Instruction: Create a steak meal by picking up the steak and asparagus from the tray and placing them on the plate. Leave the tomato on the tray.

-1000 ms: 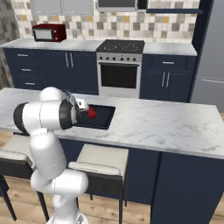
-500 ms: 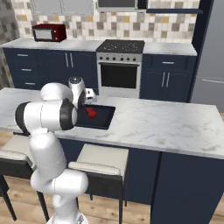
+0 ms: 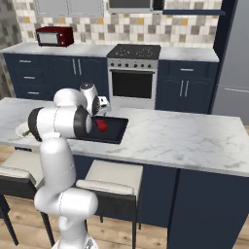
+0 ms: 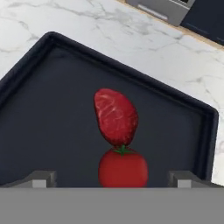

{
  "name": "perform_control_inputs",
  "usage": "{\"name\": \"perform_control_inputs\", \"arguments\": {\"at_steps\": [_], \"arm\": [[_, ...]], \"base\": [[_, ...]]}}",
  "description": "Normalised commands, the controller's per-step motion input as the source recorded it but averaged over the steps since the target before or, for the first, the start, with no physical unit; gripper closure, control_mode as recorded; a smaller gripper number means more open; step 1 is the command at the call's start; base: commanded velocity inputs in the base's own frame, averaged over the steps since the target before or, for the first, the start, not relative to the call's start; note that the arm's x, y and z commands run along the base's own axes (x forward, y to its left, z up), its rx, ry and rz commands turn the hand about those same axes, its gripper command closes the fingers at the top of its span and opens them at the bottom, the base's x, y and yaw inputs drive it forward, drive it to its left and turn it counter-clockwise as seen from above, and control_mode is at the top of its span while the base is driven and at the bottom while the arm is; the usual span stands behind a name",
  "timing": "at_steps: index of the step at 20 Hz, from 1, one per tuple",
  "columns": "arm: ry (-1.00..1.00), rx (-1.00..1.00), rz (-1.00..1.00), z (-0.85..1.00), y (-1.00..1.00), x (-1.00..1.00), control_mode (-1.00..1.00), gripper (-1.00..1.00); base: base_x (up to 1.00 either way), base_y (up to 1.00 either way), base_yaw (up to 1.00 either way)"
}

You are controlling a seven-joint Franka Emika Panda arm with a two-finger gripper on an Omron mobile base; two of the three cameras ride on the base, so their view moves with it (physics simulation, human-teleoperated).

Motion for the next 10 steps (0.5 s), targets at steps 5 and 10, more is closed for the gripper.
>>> {"name": "perform_control_inputs", "arguments": {"at_steps": [5,10], "arm": [[0.01,-0.02,0.02,-0.44,0.00,0.36,-1.00,-1.00],[0.01,0.00,0.02,-0.29,0.00,0.42,-1.00,-1.00]], "base": [[0.00,0.00,0.00],[0.00,0.00,0.00]]}}
